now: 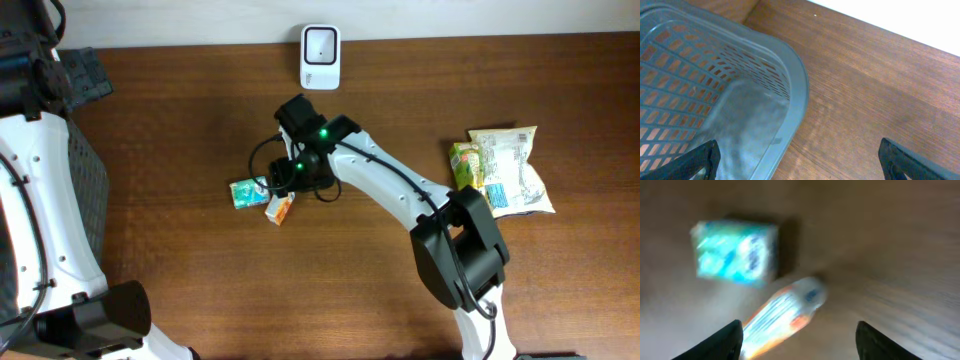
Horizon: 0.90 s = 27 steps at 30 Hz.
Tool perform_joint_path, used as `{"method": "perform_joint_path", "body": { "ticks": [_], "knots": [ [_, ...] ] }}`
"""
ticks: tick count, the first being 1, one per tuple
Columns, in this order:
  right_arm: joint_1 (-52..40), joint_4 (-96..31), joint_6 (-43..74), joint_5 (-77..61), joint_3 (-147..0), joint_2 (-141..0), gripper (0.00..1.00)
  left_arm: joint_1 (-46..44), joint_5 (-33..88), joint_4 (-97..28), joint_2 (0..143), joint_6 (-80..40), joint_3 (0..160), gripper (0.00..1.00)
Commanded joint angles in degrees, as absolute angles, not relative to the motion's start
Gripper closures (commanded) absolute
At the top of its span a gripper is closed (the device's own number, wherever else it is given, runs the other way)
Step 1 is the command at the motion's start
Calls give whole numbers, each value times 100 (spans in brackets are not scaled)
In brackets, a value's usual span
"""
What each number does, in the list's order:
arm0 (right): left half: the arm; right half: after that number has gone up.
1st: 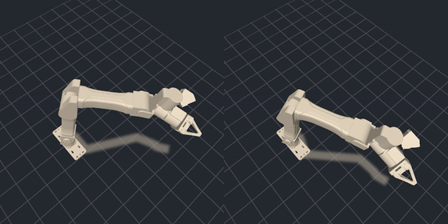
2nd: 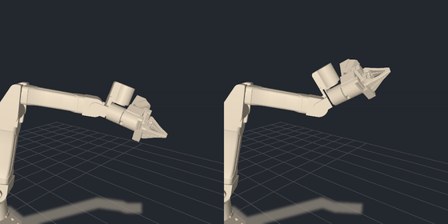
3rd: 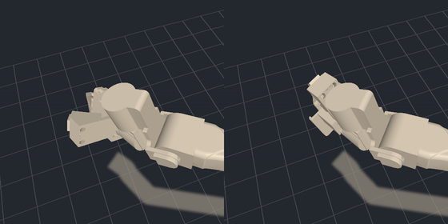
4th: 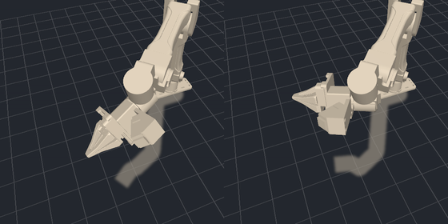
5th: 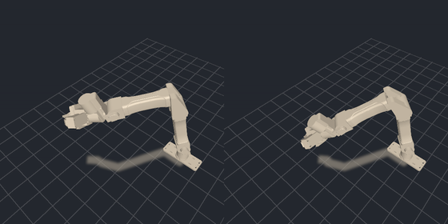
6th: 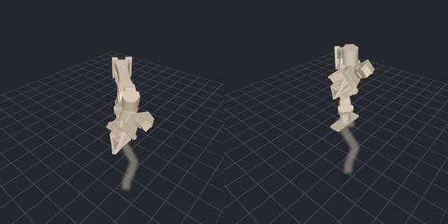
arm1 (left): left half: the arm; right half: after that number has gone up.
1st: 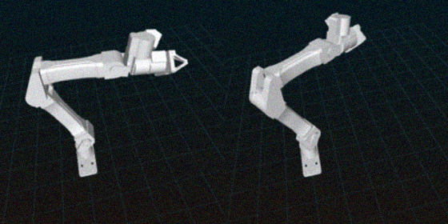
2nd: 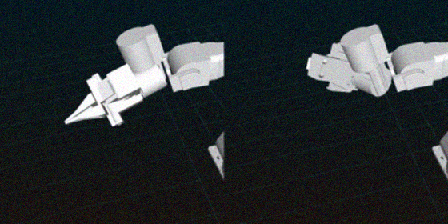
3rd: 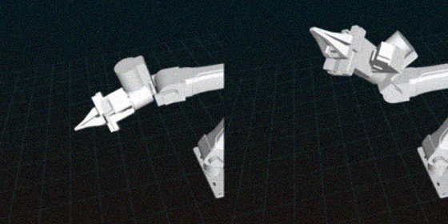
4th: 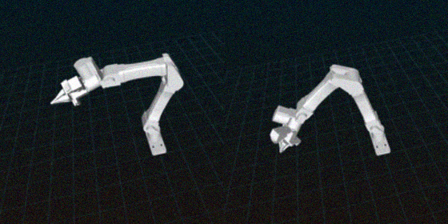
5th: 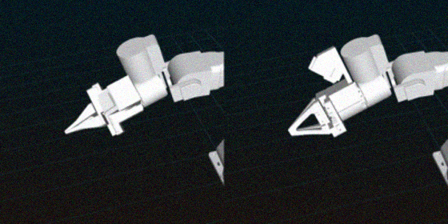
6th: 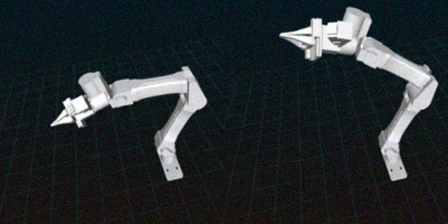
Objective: Scan the item barcode
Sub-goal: 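Lower the right gripper and grasp the orange tissue pack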
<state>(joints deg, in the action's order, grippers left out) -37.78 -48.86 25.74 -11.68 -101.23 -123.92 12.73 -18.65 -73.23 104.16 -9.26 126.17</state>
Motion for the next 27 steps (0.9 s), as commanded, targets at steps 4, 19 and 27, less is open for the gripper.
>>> {"method": "perform_joint_path", "body": {
  "ticks": [4,19,27],
  "knots": [
    [-4191,-4709,4001,628,-10132,-12510,30,1304,-1863,-7321,10427,-978,12619,1],
    [-4510,-5019,3992,113,-10125,-12613,61,1304,-1863,-7319,10427,-978,12619,1],
    [-4226,-5557,3524,-115,-10106,-12615,63,1304,-1863,-7319,10427,-978,12619,1]
  ]
}}
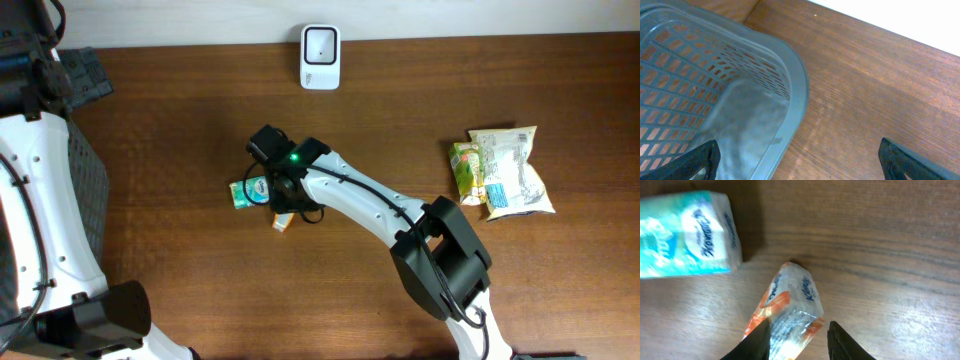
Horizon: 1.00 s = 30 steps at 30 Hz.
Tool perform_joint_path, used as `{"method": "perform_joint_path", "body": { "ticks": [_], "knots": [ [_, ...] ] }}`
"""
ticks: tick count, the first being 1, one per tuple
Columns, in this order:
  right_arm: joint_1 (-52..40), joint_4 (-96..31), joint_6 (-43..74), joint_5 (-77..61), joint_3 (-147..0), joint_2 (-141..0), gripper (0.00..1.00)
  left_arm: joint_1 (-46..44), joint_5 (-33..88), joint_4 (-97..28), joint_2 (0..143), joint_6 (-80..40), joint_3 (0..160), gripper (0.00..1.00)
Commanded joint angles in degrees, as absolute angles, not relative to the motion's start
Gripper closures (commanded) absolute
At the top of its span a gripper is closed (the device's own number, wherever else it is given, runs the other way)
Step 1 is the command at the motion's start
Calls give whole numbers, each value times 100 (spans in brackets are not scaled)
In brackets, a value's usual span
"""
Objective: Scan the item barcode
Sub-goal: 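Lower the right gripper and grasp the orange tissue pack, then lift the orange tissue pack and carry it to the scanner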
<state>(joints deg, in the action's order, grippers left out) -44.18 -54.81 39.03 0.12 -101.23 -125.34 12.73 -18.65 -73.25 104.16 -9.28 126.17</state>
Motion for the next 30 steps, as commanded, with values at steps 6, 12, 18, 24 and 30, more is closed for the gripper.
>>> {"method": "perform_joint_path", "body": {
  "ticks": [6,12,18,24,30],
  "knots": [
    [-3426,-5050,1767,-1450,-10106,-12615,56,1304,-1863,-7319,10427,-978,12619,1],
    [-3280,-5470,2462,-1758,-10106,-12615,37,1304,-1863,-7319,10427,-978,12619,1],
    [-3282,-6156,2932,-1739,-10066,-12617,42,1304,-1863,-7319,10427,-978,12619,1],
    [-3378,-5658,3658,-1741,-9236,-12617,66,1308,-1863,-7319,10427,-978,12619,1],
    [-3374,-4901,3846,-1887,-8927,-12617,82,1308,-1863,-7319,10427,-978,12619,1]
  ]
}}
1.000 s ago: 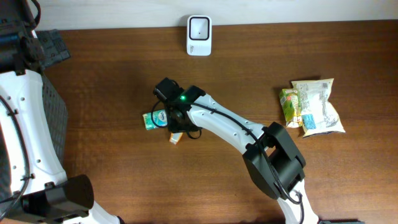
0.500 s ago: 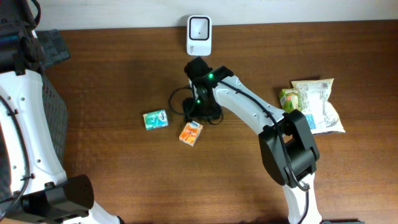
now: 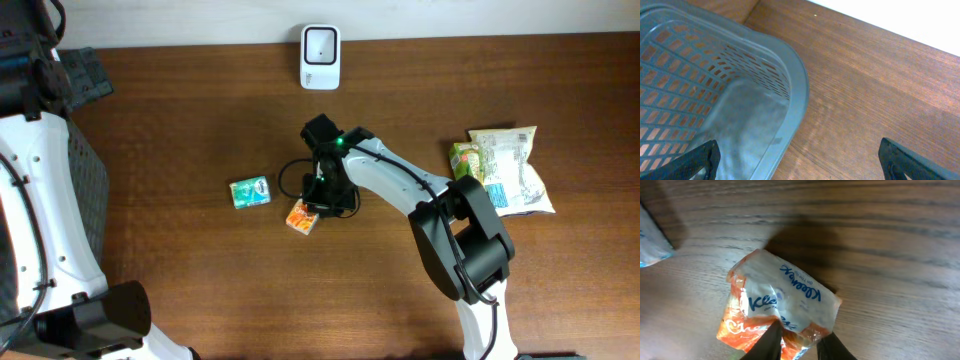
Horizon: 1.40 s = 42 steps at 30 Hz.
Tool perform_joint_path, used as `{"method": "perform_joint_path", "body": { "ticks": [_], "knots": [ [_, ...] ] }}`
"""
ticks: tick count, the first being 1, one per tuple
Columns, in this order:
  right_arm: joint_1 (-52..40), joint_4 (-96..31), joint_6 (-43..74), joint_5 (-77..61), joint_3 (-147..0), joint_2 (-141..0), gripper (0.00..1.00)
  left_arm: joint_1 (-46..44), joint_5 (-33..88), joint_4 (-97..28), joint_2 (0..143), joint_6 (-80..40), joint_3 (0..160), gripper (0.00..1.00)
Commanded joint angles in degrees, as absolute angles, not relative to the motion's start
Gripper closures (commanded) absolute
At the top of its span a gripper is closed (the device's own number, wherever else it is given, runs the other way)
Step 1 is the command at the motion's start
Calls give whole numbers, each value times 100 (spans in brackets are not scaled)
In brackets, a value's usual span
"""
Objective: Scan the item barcode
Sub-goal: 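Lift the orange tissue pack and carry it to the scanner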
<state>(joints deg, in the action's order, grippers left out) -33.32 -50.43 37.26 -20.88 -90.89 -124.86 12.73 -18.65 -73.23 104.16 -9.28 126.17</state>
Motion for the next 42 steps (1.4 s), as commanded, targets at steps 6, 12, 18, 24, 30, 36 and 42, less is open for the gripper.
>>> {"method": "perform_joint_path", "body": {
  "ticks": [6,12,18,24,30,36,42],
  "knots": [
    [-3197,-4434,2652,-1979,-8991,-12604,96,1308,-1863,-7319,10427,-980,12619,1],
    [-2292,-5030,-21,-4639,-9297,-11858,96,1308,-1863,-7319,10427,-978,12619,1],
    [-1177,-5258,-1170,-7159,-9297,-11312,96,1308,-1863,-7319,10427,-978,12619,1],
    [-342,-5006,-1074,-8895,-9297,-11312,96,1308,-1863,-7319,10427,-978,12619,1],
    [-169,-5006,-1048,-8895,-9297,-11308,96,1308,-1863,-7319,10427,-978,12619,1],
    [-180,-4943,-1041,-8871,-9297,-11308,96,1308,-1863,-7319,10427,-978,12619,1],
    [-652,-5430,121,-3634,-9463,-11308,96,1308,-1863,-7321,10427,-978,12619,1]
  ]
}}
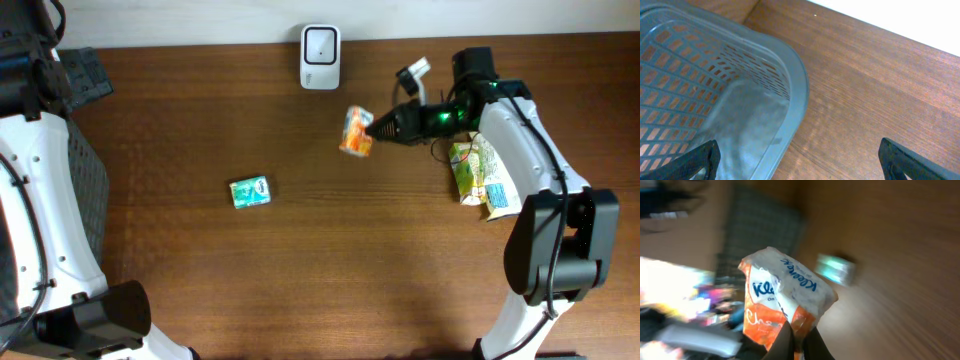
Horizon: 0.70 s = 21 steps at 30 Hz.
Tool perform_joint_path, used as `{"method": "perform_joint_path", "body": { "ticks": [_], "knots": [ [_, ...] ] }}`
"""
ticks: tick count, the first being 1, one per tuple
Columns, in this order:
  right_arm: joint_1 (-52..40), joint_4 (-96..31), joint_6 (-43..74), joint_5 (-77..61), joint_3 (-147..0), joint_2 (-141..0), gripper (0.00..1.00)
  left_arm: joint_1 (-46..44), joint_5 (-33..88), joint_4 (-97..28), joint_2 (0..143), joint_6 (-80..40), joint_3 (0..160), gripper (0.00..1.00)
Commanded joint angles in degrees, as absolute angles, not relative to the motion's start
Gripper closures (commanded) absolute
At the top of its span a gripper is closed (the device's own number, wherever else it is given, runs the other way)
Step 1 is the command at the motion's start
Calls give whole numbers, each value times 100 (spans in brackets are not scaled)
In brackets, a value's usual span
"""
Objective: Scan the item barcode
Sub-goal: 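Lift the orange tissue pack and carry it to the scanner, then hold the orange tissue pack in front of the scanner window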
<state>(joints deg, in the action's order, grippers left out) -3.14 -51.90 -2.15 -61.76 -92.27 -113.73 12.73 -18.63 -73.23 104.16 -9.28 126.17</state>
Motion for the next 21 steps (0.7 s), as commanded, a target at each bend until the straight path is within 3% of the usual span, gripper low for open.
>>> {"method": "perform_joint_path", "body": {
  "ticks": [1,7,10,14,17,21],
  "knots": [
    [-829,-5603,165,-3059,-9719,-11308,96,1308,-1863,-7319,10427,-978,12619,1],
    [-1883,-6055,91,1225,-11963,-11544,96,1308,-1863,-7319,10427,-978,12619,1],
    [-2423,-4263,-1210,3024,-12038,-11904,96,1308,-1863,-7319,10427,-978,12619,1],
    [-2663,-2025,-3828,3133,-12031,-12669,96,1308,-1863,-7319,10427,-978,12619,1],
    [-2657,-1013,-5111,3133,-12029,-13203,96,1308,-1863,-7319,10427,-978,12619,1],
    [-2630,-738,-5833,2497,-12027,-13743,96,1308,-1863,-7319,10427,-978,12619,1]
  ]
}}
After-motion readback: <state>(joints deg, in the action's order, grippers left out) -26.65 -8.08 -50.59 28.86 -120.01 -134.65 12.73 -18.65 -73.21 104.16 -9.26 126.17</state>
